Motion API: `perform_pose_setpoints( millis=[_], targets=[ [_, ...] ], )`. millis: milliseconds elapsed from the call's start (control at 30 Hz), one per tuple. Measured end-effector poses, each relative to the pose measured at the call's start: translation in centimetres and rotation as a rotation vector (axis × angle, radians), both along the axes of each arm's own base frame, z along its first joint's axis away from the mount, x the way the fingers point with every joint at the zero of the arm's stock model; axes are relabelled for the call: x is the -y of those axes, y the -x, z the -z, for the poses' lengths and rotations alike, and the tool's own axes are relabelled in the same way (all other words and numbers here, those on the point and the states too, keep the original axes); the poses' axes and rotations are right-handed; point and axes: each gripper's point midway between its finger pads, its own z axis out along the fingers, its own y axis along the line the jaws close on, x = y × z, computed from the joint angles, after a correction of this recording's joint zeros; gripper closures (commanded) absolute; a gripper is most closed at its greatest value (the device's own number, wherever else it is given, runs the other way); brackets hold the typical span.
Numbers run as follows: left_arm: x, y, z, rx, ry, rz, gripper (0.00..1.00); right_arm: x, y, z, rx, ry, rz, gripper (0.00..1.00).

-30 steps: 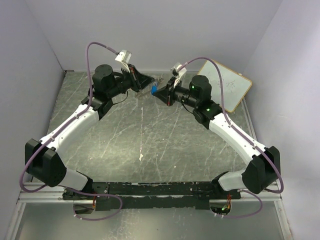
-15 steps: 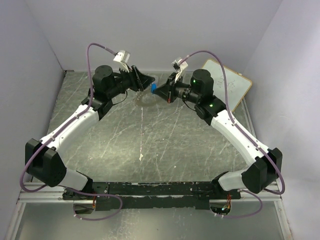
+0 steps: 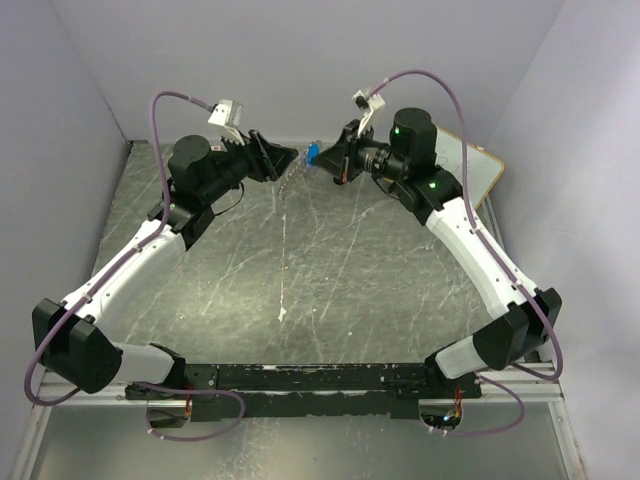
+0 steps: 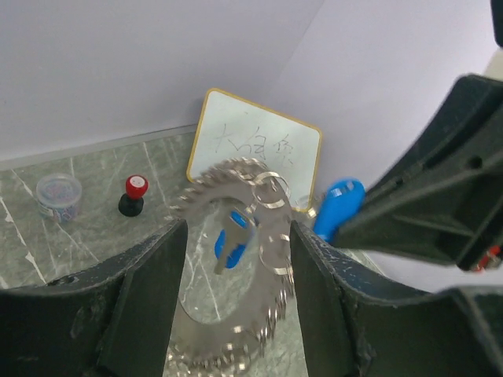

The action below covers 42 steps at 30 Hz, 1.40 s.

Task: Put the keys on the keyring

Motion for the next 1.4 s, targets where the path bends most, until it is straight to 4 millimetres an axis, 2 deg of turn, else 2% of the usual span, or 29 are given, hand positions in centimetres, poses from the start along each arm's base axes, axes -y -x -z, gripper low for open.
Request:
perform_pose_setpoints(
  millis=[133, 300, 667, 933, 1133, 1400],
  targets=[
    [-0.2, 0.2, -0.2, 0.008, -0.001, -0.002, 0.35, 0.6, -1.6, -0.7, -0.007, 0.048, 0.024, 1.0],
    [-0.3, 0.1, 0.8, -0.008, -0.014, -0.008, 0.36, 1.4, -2.8, -0.8, -0.002, 0.15, 0.057, 1.0],
    [-0.4, 0.1, 1.4, -0.016, -0.025, -0.011, 0.36, 4.0, -2.8, 0.9, 0.025, 0.366, 0.095, 1.0],
    [0.0, 0.5, 1.6, -0.014, -0.029, 0.022, 0.36, 4.8, -3.0, 1.6, 0.027, 0.463, 0.08, 1.0],
    [1.1, 1.2, 1.7, 0.007, -0.033, 0.105, 0.37, 5.2, -2.9, 2.6, -0.001, 0.52, 0.058, 1.0],
    [3.9, 2.6, 1.8, 0.074, -0.029, 0.295, 0.38, 5.3, -2.6, 4.1, -0.04, 0.551, 0.03, 1.0]
  ],
)
